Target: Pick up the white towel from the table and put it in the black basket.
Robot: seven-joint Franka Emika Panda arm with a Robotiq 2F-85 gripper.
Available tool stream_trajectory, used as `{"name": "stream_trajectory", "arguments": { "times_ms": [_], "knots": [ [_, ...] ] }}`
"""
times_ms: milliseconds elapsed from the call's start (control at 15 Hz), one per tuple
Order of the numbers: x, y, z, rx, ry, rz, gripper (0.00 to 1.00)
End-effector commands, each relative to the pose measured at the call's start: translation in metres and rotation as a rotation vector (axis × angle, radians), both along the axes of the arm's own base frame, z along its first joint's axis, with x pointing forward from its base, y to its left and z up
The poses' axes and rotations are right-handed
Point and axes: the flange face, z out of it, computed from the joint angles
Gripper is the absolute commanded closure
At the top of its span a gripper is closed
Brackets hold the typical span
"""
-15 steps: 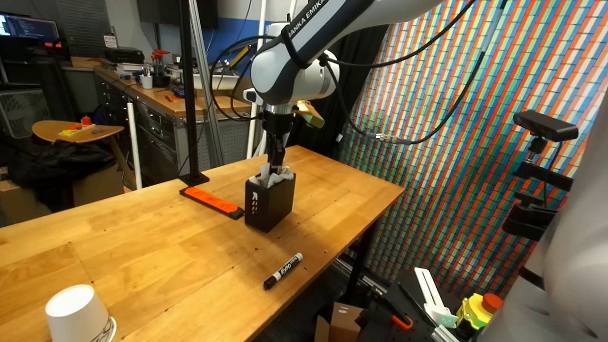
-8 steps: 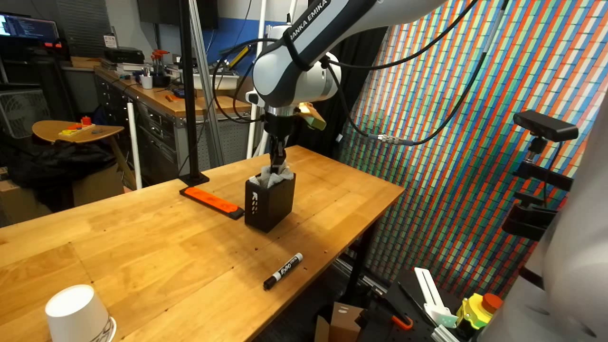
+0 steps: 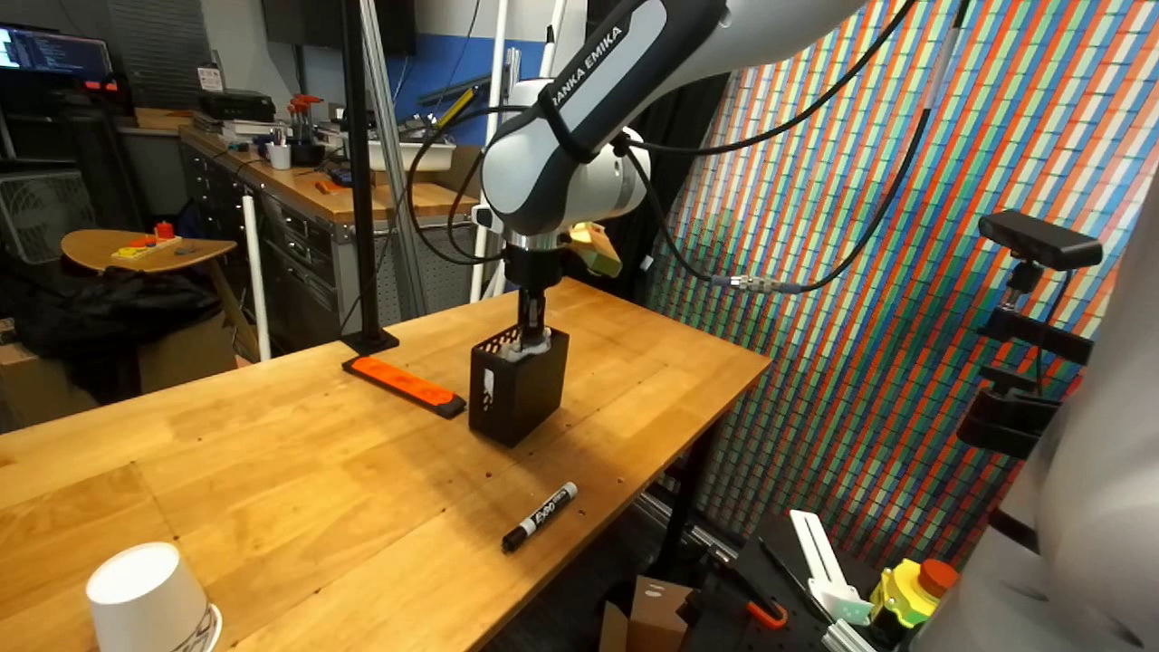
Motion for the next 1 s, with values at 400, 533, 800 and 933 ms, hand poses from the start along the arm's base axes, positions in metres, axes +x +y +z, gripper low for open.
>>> {"name": "stream_trajectory", "arguments": {
  "times_ms": [400,533,800,933],
  "knots": [
    [-0.001,0.000,-0.022,0.089,0.047,-0.189,0.96],
    [-0.001,-0.005,-0.026,0.110,0.066,-0.275,0.96],
    [-0.001,-0.006,-0.027,0.157,0.084,-0.431,0.96],
    [0.002,-0.004,-0.024,0.164,0.077,-0.466,0.96]
  ]
}}
